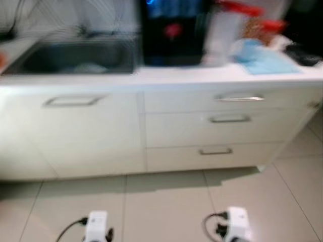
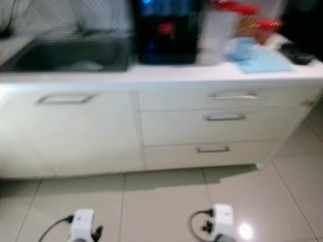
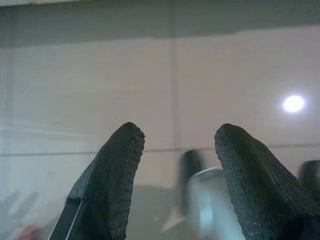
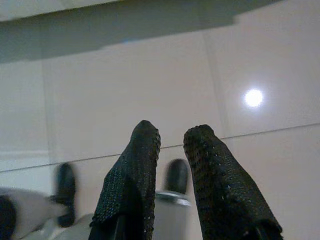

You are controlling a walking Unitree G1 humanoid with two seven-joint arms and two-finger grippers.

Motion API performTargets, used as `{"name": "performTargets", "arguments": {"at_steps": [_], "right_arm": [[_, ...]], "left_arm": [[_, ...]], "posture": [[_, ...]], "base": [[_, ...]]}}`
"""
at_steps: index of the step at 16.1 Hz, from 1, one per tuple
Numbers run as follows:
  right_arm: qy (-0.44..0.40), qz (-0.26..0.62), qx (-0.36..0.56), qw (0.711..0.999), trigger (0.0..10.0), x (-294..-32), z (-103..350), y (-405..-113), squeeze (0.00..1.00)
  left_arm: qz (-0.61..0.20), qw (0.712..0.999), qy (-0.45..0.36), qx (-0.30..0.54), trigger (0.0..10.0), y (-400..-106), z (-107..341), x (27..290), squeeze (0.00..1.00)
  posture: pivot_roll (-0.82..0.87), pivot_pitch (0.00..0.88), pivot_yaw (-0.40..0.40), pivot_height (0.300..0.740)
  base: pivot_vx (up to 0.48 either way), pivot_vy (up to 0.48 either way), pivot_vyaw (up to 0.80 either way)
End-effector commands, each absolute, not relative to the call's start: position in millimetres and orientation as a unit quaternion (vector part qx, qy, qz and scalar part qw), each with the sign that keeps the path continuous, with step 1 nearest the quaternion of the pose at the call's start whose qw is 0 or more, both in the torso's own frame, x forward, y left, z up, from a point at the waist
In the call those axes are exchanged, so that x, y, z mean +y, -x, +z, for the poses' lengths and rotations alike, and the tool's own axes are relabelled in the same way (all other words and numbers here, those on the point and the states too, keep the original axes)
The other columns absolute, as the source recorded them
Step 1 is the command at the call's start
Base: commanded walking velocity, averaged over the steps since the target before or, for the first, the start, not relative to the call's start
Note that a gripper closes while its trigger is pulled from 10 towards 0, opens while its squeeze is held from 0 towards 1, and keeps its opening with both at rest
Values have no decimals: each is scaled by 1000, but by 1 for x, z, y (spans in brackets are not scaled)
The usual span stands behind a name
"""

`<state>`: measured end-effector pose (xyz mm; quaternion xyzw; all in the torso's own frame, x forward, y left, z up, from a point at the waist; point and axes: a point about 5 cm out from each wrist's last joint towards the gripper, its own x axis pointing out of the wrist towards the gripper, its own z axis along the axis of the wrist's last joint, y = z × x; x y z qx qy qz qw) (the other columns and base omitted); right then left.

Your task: Kitchen organization

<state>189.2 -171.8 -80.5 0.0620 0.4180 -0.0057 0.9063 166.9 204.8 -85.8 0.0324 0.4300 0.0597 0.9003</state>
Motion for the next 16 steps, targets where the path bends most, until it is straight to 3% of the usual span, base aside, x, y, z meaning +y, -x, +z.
{"name": "performTargets", "arguments": {"at_steps": [1, 10, 16], "right_arm": [[-53, -8, 416, 908, 10000, -178, -80, -189, 0], [-53, -8, 416, 908, 10000, -177, -80, -190, 0], [-56, -8, 414, 909, 10000, -177, -78, -192, 0]], "left_arm": [[58, 903, -31, 425, 10000, -171, -84, 202, 0], [60, 903, -33, 424, 10000, -171, -84, 203, 0], [72, 912, -23, 404, 10000, -177, -80, 203, 0]], "posture": [[45, 39, 9, 740], [52, 49, 12, 740], [68, 51, 5, 740]], "base": [[0, 480, 0], [0, 475, 0], [0, 0, 0]]}}
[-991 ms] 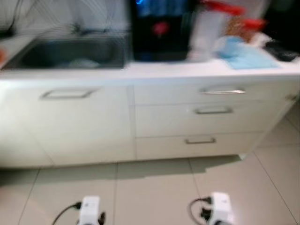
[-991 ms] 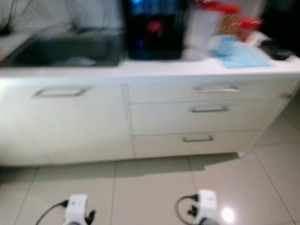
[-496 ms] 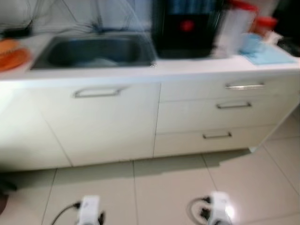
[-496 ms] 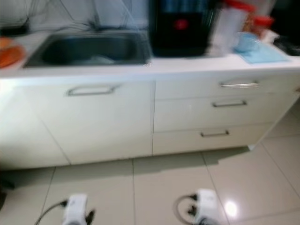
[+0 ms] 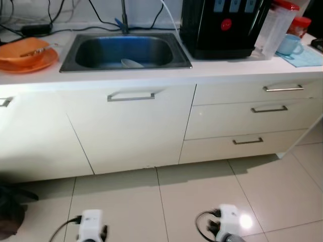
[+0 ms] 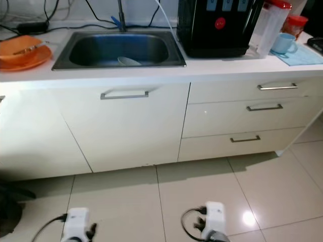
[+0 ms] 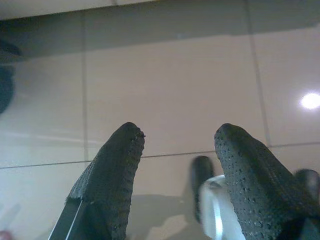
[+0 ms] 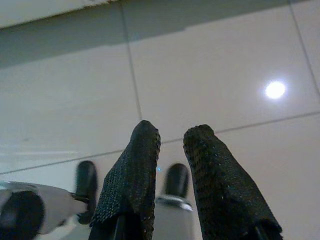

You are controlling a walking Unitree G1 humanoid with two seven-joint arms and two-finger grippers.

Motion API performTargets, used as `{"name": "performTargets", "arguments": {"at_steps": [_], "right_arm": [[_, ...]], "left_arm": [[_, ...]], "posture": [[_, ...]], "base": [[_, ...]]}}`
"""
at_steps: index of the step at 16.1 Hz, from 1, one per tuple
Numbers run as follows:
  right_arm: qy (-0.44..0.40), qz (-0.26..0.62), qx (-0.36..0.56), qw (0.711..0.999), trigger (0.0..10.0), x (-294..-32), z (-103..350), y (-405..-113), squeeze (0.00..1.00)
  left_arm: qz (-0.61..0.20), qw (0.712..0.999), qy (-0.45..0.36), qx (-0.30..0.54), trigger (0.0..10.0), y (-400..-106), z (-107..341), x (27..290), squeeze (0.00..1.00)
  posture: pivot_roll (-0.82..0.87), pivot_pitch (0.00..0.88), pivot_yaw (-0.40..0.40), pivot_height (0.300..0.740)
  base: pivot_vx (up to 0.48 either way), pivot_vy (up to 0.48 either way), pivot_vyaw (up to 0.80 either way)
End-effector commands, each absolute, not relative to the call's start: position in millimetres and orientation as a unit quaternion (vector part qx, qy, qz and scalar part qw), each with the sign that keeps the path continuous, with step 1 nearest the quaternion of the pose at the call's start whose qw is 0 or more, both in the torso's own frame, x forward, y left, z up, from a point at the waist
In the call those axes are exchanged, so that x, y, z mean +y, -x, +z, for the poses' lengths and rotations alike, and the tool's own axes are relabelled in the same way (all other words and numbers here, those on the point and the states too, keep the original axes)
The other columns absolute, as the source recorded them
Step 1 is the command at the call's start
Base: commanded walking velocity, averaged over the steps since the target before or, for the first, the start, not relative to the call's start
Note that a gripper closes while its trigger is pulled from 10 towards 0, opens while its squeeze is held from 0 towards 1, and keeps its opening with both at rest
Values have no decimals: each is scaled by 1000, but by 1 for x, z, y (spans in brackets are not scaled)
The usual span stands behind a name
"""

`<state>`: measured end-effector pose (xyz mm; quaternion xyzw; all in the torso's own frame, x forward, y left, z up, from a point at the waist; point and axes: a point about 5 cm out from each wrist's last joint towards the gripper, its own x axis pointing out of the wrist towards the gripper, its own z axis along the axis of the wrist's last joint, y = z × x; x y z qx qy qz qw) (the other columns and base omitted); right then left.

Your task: Kitchen organization

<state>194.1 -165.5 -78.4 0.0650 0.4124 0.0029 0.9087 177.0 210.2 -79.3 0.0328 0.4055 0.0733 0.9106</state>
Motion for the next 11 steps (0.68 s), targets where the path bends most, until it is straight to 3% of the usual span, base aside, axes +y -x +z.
{"name": "performTargets", "arguments": {"at_steps": [1, 4, 7, 11], "right_arm": [[-55, -7, 413, 909, 10000, -177, -78, -192, 0], [-54, -8, 414, 909, 10000, -178, -78, -192, 0], [-44, -1, 414, 909, 10000, -178, -78, -193, 0], [-43, -1, 410, 911, 10000, -178, -77, -194, 0]], "left_arm": [[71, 909, -28, 409, 10000, -177, -81, 203, 0], [70, 909, -30, 410, 10000, -176, -81, 202, 0], [74, 908, -35, 410, 10000, -175, -81, 204, 0], [73, 908, -35, 411, 10000, -175, -82, 203, 0]], "posture": [[68, 49, 4, 740], [71, 50, 4, 740], [75, 50, 0, 740], [72, 50, -1, 740]], "base": [[0, 0, 0], [0, 0, 0], [443, 0, 0], [457, 0, 614]]}}
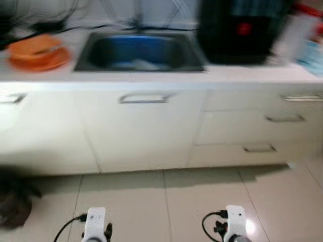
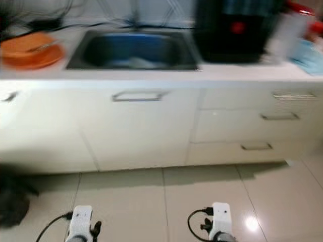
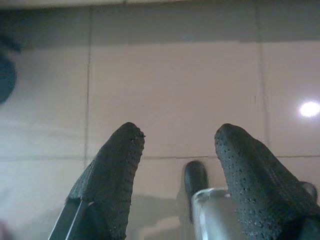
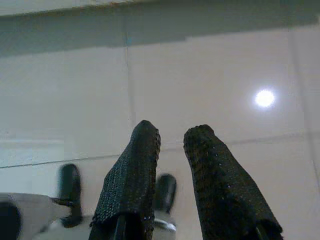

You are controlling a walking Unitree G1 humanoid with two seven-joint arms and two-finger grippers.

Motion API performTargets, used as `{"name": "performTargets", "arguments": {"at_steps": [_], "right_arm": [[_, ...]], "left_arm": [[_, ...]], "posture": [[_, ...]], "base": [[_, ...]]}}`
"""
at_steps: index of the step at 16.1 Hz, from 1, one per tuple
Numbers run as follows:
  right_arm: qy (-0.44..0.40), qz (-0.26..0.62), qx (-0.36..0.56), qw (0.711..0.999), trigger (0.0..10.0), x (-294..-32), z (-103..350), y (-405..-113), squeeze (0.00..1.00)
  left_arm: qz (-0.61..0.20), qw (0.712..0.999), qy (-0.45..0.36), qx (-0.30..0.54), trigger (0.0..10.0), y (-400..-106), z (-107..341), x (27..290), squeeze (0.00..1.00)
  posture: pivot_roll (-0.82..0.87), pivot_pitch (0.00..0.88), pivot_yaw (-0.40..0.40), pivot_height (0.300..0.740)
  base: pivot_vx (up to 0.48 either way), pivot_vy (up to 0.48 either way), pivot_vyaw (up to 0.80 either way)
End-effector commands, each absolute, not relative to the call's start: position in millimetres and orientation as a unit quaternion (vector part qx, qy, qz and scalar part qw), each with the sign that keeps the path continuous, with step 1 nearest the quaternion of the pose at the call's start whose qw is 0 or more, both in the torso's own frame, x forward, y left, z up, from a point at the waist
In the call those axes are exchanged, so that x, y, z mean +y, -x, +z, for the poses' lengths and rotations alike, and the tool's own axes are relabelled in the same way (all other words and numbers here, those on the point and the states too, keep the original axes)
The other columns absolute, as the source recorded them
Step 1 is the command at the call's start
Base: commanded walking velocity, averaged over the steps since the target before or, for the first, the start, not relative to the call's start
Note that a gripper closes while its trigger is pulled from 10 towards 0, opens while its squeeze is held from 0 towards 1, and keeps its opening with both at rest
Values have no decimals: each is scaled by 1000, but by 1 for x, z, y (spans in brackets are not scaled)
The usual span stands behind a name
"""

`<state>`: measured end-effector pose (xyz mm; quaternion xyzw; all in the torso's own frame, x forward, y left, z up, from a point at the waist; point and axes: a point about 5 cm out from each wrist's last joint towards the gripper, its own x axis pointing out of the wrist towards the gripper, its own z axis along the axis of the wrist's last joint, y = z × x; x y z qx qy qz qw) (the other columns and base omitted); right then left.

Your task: Kitchen organization

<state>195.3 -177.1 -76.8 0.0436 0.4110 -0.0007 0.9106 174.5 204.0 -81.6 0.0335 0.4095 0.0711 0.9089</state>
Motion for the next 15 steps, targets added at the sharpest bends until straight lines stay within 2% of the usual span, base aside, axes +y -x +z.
{"name": "performTargets", "arguments": {"at_steps": [1, 15], "right_arm": [[-51, -5, 411, 910, 10000, -179, -78, -193, 0], [-46, -1, 412, 910, 10000, -178, -78, -193, 0]], "left_arm": [[72, 908, -34, 411, 10000, -175, -82, 202, 0], [70, 908, -37, 412, 10000, -175, -82, 202, 0]], "posture": [[69, 49, -5, 740], [68, 48, -3, 740]], "base": [[458, 0, 0], [458, 0, 0]]}}
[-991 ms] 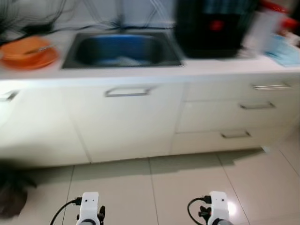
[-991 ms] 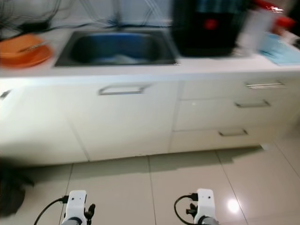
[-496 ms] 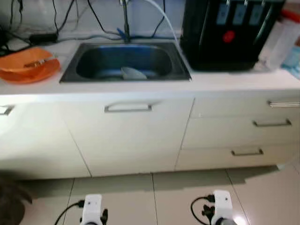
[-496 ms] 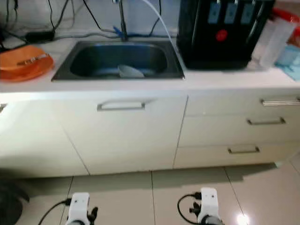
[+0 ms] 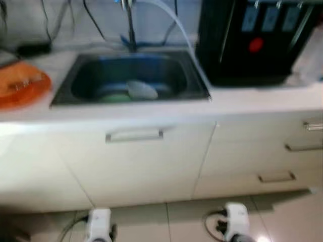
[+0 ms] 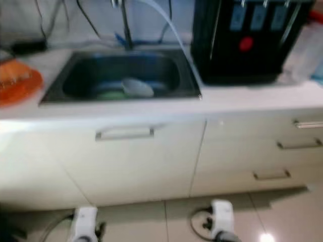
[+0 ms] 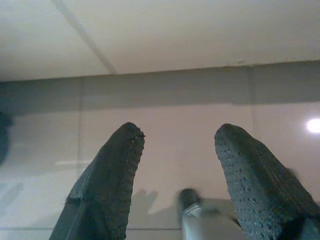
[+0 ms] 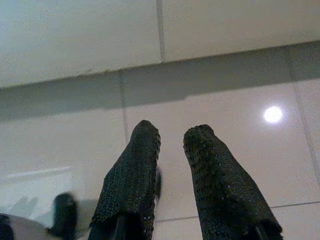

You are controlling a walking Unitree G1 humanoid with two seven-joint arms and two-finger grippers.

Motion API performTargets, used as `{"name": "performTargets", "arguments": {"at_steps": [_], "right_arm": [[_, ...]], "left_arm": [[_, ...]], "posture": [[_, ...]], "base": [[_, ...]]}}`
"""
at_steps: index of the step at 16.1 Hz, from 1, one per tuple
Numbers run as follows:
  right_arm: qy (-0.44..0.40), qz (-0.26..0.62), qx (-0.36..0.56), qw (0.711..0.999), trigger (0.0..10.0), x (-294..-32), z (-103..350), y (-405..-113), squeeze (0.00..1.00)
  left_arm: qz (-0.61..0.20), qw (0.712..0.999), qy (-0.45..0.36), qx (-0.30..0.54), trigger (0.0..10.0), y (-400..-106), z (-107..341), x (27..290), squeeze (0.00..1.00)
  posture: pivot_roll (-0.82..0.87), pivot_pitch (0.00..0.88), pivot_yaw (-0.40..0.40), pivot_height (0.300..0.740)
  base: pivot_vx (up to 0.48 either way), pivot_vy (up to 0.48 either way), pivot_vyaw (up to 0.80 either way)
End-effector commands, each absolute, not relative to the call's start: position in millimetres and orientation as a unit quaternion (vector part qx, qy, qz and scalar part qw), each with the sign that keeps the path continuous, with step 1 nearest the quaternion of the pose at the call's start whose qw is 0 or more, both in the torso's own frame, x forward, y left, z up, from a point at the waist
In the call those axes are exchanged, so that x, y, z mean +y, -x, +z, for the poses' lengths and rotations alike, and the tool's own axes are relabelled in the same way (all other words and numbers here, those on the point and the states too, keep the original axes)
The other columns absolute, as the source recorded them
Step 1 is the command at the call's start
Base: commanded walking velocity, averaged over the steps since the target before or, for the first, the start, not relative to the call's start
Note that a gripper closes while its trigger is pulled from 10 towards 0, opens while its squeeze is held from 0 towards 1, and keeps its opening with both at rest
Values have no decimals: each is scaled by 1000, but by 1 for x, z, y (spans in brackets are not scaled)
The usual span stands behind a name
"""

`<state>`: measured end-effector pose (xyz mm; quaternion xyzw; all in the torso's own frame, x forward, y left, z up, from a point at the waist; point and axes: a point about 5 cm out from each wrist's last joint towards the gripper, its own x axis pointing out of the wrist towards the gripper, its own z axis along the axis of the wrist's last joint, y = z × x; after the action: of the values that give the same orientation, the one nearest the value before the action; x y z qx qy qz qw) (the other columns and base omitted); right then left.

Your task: Kitchen organization

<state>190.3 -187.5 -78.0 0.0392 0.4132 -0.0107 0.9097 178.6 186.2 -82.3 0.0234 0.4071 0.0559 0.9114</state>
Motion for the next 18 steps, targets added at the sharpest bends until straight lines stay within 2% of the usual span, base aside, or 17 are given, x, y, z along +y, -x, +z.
{"name": "performTargets", "arguments": {"at_steps": [1, 5, 18], "right_arm": [[-44, 0, 411, 911, 10000, -178, -77, -194, 0], [-48, -7, 408, 912, 10000, -179, -77, -194, 0], [-37, 2, 412, 910, 10000, -181, -77, -194, 0]], "left_arm": [[70, 908, -37, 412, 10000, -175, -82, 202, 0], [70, 908, -31, 413, 10000, -175, -82, 200, 0], [55, 906, -38, 417, 10000, -172, -84, 194, 0]], "posture": [[67, 48, -2, 740], [67, 47, -4, 740], [59, 34, -10, 740]], "base": [[458, 0, 0], [412, 0, 0], [0, 0, 0]]}}
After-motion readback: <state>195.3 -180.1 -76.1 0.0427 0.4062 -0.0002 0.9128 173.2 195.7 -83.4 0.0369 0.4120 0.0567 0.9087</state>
